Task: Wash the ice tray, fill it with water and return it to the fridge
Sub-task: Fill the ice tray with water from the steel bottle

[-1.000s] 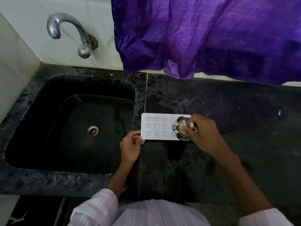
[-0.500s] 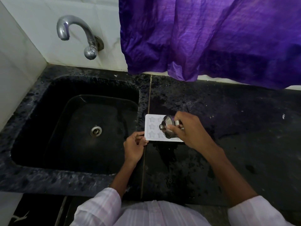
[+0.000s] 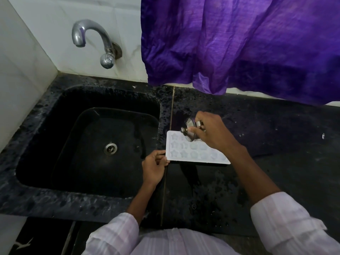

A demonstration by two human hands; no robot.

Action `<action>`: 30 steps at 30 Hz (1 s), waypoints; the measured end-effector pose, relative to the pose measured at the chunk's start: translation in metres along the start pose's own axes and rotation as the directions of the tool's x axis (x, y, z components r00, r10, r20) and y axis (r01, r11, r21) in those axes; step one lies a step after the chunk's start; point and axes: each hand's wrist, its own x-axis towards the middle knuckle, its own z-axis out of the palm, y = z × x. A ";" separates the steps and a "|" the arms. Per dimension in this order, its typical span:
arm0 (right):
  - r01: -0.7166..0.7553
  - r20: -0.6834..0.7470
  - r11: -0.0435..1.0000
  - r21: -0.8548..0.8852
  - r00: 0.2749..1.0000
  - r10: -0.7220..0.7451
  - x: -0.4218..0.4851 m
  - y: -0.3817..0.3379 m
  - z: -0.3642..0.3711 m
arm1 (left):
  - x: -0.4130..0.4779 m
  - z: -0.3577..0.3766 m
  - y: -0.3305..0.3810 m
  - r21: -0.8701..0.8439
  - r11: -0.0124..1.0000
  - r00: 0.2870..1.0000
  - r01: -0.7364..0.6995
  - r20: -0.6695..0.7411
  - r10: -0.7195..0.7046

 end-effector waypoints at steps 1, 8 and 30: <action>-0.009 -0.002 1.000 -0.003 1.000 0.009 0.002 0.001 -0.002 | 0.000 0.000 -0.001 0.001 1.000 1.000 0.000 0.002 0.000; -0.070 0.007 0.995 -0.069 0.997 0.071 0.003 0.015 -0.019 | 0.000 -0.001 -0.001 0.006 1.000 1.000 0.003 0.004 -0.003; -0.140 -0.160 0.968 0.206 0.971 0.175 -0.047 0.032 -0.011 | -0.004 -0.007 0.002 0.040 0.999 1.000 0.004 0.010 -0.004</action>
